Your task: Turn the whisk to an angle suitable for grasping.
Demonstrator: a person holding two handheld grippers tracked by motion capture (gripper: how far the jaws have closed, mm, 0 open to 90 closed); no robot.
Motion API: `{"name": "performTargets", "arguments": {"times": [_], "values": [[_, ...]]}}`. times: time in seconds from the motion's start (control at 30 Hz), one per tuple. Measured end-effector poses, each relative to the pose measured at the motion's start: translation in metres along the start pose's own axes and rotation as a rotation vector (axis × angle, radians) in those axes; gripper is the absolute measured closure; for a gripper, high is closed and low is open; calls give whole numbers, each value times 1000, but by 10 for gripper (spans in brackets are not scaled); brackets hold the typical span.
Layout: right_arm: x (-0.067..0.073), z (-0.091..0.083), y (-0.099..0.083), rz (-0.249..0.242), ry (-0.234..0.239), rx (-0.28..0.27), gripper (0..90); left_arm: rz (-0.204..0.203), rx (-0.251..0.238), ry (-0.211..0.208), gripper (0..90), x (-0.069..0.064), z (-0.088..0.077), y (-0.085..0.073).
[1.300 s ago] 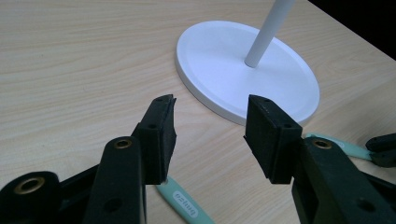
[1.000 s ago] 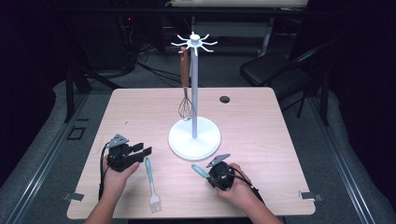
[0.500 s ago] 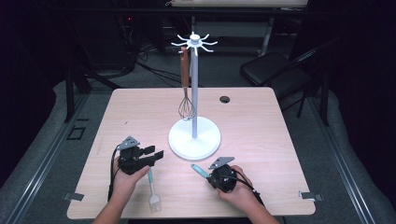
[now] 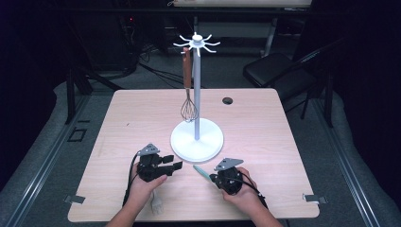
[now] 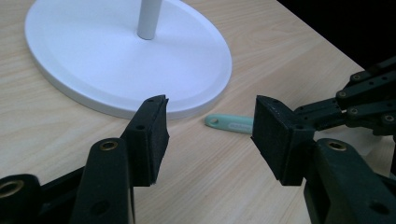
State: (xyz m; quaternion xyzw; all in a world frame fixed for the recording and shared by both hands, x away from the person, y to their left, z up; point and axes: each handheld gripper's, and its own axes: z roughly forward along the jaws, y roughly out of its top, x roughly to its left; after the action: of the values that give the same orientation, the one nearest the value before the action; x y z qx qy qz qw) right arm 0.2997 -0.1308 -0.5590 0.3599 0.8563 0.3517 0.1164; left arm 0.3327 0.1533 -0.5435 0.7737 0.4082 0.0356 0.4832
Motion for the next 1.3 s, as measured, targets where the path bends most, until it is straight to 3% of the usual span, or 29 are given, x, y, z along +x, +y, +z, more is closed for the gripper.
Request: {"name": "performTargets", "arguments": {"times": [0.1, 0.2, 0.47, 0.53, 0.83, 1.0, 1.3], "values": [[-3, 5, -2, -1, -4, 44, 889, 3, 0, 4, 455, 0, -1, 0], [-2, 8, -4, 5, 6, 44, 847, 2, -1, 10, 455, 2, -2, -1], [-1, 9, -4, -46, -51, 26, 783, 4, 5, 13, 456, 3, -2, -2], [-1, 11, -5, -64, -70, 46, 782, 5, 10, 10, 456, 2, -1, -2], [-3, 13, -8, -56, -58, 31, 795, 11, 26, -11, 455, -2, 4, -4], [-5, 11, -9, -25, -43, 16, 798, 22, 34, -27, 450, -4, 7, -6], [-4, 8, -9, -31, -16, -14, 802, 14, 55, -60, 445, -7, 15, -10]]}}
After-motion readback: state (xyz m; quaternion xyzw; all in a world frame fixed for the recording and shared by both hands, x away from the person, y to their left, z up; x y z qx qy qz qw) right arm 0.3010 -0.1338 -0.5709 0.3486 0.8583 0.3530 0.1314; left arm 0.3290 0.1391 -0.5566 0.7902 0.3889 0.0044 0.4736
